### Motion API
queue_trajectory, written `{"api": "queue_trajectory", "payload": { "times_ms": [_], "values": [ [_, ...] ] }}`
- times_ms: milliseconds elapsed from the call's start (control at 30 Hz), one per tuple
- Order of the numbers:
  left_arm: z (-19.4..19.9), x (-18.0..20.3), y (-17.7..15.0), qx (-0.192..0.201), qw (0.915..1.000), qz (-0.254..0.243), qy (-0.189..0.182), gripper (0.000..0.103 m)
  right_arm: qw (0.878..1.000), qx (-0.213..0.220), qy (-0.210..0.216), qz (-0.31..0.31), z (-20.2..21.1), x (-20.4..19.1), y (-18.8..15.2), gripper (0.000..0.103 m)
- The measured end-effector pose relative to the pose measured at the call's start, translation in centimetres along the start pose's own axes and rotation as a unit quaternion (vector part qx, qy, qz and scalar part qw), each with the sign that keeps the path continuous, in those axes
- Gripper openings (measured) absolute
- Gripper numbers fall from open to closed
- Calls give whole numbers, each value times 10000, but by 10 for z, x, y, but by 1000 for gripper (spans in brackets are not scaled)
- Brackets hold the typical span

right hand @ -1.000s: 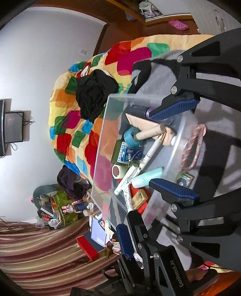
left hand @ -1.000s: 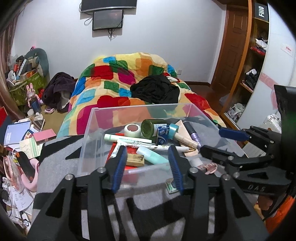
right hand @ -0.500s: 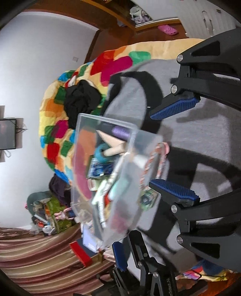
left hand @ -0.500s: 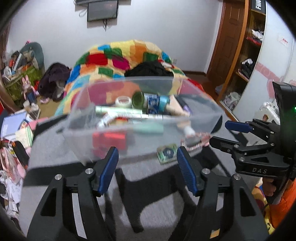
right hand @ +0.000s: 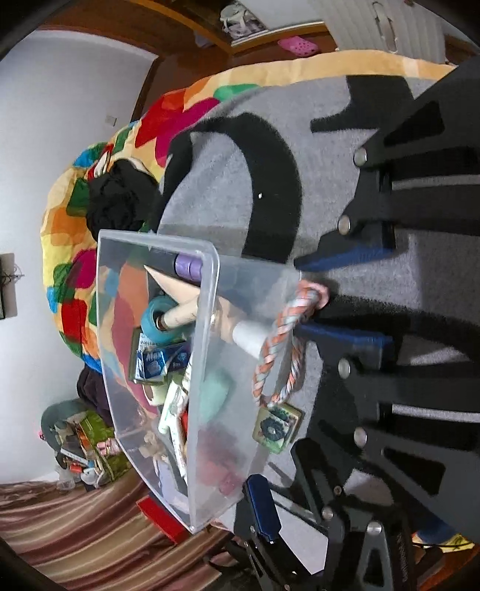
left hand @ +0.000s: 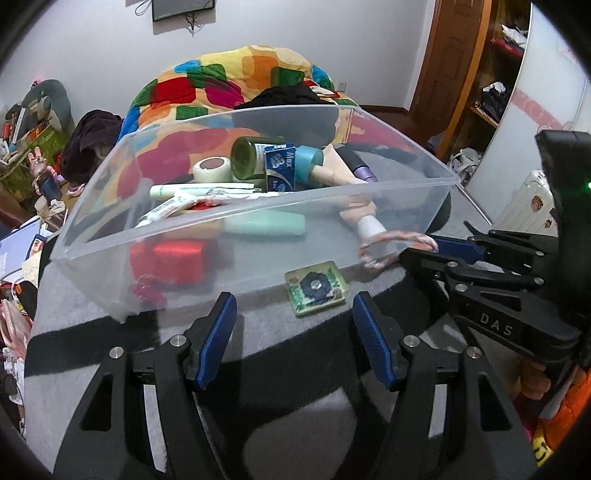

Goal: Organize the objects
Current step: 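Grasp the green square item with the left tool while the right tool grasps the braided rope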

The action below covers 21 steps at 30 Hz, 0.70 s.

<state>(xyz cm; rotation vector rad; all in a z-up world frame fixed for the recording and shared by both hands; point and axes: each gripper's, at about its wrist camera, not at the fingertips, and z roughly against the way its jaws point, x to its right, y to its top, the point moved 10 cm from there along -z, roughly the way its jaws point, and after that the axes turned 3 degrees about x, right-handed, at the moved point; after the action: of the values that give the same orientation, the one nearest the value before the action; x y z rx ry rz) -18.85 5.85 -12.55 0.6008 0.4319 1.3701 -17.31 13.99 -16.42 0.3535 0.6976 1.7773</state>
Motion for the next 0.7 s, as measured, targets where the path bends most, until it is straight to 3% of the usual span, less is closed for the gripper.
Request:
{"api": "queue_trajectory", "payload": {
  "times_ms": [67,300,400,433,700],
  "values": [
    [-4,1,2,-49,10000,24,-12,65,10000,11,32,-34,2,1,-1,13],
    [-17,-1,2,-183,9997,136,110,65,10000,83,53,11,17,1,-11,12],
    [-17,-3,1,-169,9995,250,33,49,9999,125,109,-10,26,1,-14,12],
    [-19,-3,-1,-223,9994,259,-1,37,9998,142,126,-16,28,1,-13,12],
    [-5,2,-12,-96,9997,211,-103,34,9987,394,304,83,50,-10,-5,12]
  ]
}}
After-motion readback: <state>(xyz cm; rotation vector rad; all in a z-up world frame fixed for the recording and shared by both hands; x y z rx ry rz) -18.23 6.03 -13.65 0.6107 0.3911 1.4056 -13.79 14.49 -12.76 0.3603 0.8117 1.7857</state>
